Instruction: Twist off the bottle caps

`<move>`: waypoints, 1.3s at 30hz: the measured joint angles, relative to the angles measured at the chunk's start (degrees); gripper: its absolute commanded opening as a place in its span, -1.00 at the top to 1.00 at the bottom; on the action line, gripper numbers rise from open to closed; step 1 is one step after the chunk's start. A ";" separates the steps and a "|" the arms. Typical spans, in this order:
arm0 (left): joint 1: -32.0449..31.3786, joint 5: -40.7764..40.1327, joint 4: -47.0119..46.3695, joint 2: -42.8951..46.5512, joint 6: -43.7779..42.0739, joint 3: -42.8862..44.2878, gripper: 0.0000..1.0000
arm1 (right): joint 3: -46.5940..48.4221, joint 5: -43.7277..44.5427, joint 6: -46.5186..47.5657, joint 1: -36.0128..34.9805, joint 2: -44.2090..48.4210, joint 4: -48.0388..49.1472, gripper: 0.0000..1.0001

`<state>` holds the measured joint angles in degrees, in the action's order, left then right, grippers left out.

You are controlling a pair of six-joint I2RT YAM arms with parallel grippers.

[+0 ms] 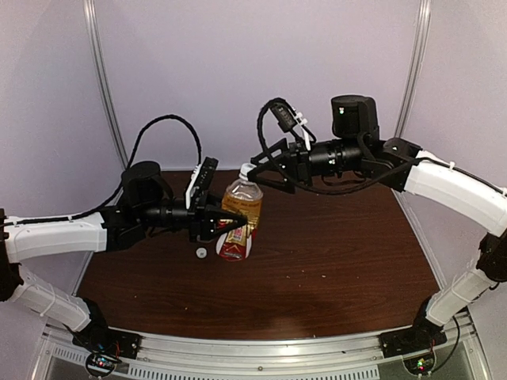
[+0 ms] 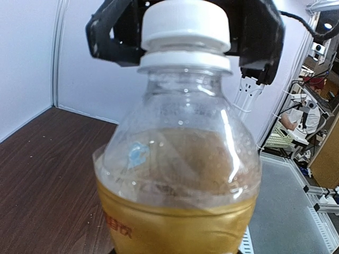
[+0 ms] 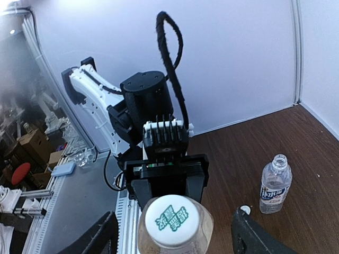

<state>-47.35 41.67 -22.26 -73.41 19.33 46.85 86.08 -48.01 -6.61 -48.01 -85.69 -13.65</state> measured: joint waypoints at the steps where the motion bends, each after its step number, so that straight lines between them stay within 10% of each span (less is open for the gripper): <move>1: 0.00 -0.76 0.44 -0.11 -0.22 0.20 0.28 | 0.02 1.75 -1.60 0.00 0.37 0.31 -0.47; 13: 0.00 -6.78 4.24 -0.96 -1.68 0.96 0.29 | 3.67 16.20 -14.43 -1.57 -2.91 -0.09 -0.38; 39: 0.00 -11.56 7.23 -0.94 -2.75 1.05 0.29 | 3.41 16.57 -16.33 -2.75 -4.24 -1.40 0.22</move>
<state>-47.35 30.11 -15.03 -74.35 16.58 47.90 89.49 -31.44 -22.94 -50.76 -89.93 -15.05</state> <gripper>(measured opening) 0.358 0.423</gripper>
